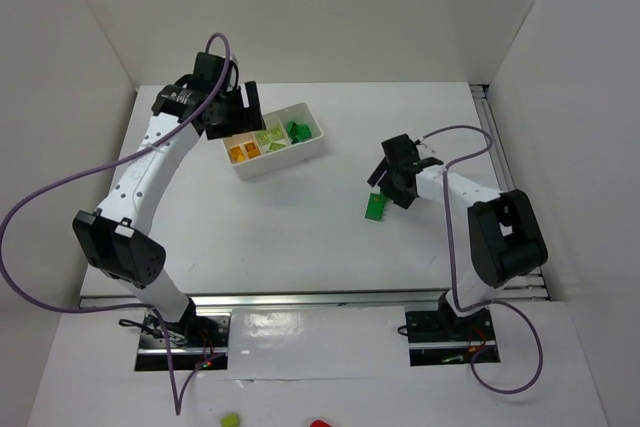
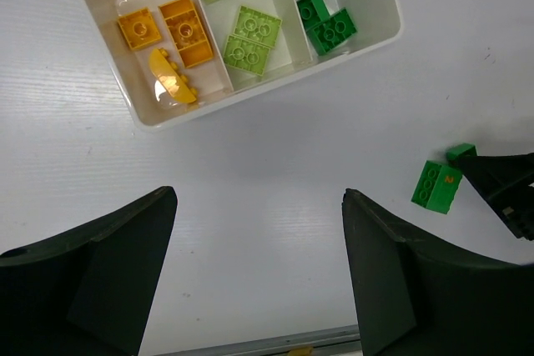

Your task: Sort the legos into containers by color

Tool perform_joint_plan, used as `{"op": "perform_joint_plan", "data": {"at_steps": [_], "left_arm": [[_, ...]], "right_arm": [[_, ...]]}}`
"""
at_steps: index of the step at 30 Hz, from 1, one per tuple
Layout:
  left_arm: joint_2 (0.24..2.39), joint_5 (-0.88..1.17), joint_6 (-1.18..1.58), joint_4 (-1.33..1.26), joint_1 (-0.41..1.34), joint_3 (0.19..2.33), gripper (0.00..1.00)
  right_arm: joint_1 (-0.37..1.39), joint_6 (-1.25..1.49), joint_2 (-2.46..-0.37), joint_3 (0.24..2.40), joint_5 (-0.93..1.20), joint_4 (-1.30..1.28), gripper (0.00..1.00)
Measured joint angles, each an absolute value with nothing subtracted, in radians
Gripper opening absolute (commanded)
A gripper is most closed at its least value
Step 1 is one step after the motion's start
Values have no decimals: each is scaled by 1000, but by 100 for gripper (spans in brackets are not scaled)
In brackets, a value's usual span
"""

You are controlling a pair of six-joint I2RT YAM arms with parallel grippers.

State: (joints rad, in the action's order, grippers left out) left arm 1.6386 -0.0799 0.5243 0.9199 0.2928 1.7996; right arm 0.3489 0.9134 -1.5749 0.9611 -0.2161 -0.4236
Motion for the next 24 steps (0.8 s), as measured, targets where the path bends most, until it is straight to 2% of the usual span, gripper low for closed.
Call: {"op": "perform_joint_plan", "data": {"at_steps": [6,10,13,14,19,24], "left_arm": [[1639,-80,523,920,293,1800,90],[1639,-81,523,920,293,1800,90],[1639,-81,521,920,293,1800,90],[1639,-81,521,920,293,1800,90],[1640,-83,519,920,293,1800,90],[1640,-88,519,920,293,1800,90]], "right_arm": [[339,934,-1689,1002,-232,-397,78],[337,928,-1714,1015,-255,-393,70],[332,914,-1742,1050,-275,-392,60],[330,904,-1761,1072,-281,-390,51],[334,865,-1811,1142,-300,-386,30],[352,820,-1811,1199,-309,-388,27]]}}
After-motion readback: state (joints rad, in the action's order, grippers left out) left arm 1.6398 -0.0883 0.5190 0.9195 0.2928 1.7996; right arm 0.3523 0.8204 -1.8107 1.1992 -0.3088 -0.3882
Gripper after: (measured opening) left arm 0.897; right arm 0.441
